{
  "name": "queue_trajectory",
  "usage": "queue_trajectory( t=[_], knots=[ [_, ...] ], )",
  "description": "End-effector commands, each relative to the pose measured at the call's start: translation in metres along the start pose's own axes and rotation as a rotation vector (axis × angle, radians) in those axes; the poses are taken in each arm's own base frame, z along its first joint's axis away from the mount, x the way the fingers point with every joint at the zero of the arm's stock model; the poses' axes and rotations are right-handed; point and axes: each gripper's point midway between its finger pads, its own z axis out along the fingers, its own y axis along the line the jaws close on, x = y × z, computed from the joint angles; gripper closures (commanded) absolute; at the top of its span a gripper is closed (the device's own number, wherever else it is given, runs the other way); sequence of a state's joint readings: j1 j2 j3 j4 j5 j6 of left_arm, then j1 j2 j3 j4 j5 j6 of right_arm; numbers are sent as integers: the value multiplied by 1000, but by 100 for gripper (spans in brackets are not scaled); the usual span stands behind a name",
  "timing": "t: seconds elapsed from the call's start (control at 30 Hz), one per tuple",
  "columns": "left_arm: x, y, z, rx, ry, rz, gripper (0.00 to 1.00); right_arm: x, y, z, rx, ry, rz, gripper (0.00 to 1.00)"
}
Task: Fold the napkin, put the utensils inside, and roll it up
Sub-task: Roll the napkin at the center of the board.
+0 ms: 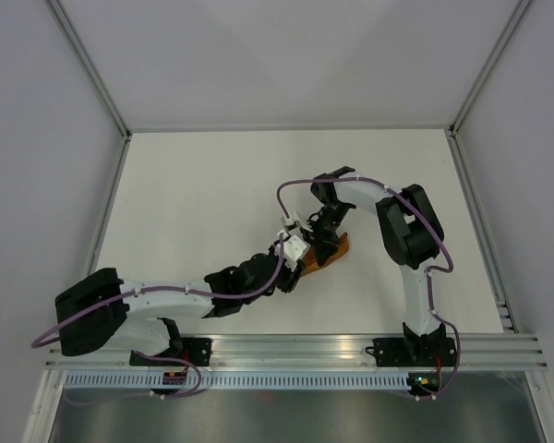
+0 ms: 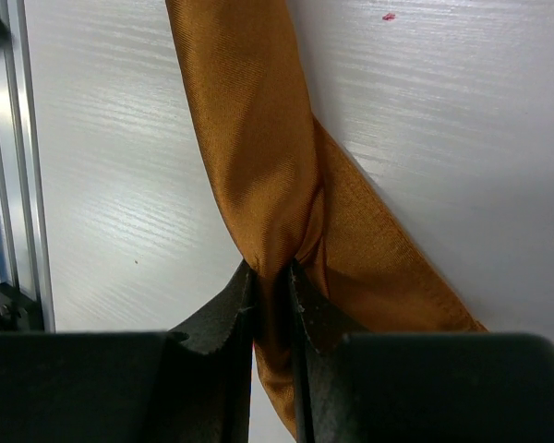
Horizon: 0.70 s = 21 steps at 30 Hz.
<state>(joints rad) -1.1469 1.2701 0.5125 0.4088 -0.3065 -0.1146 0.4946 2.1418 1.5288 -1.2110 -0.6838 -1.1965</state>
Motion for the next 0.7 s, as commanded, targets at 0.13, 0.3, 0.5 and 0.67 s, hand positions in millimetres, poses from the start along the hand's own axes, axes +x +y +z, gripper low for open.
queue_trajectory(
  t=[0.13, 0.3, 0.5, 0.67],
  knots=[
    [10, -15, 34, 45, 79, 224, 48, 21, -8, 14, -25, 55, 21, 99],
    [31, -23, 50, 80, 150, 265, 47, 23, -9, 15, -24, 58, 27, 100],
    [48, -23, 62, 75, 193, 289, 48, 22, -11, 16, -23, 53, 37, 100],
    [63, -22, 72, 50, 214, 278, 51, 23, -12, 18, -20, 52, 42, 99]
  ],
)
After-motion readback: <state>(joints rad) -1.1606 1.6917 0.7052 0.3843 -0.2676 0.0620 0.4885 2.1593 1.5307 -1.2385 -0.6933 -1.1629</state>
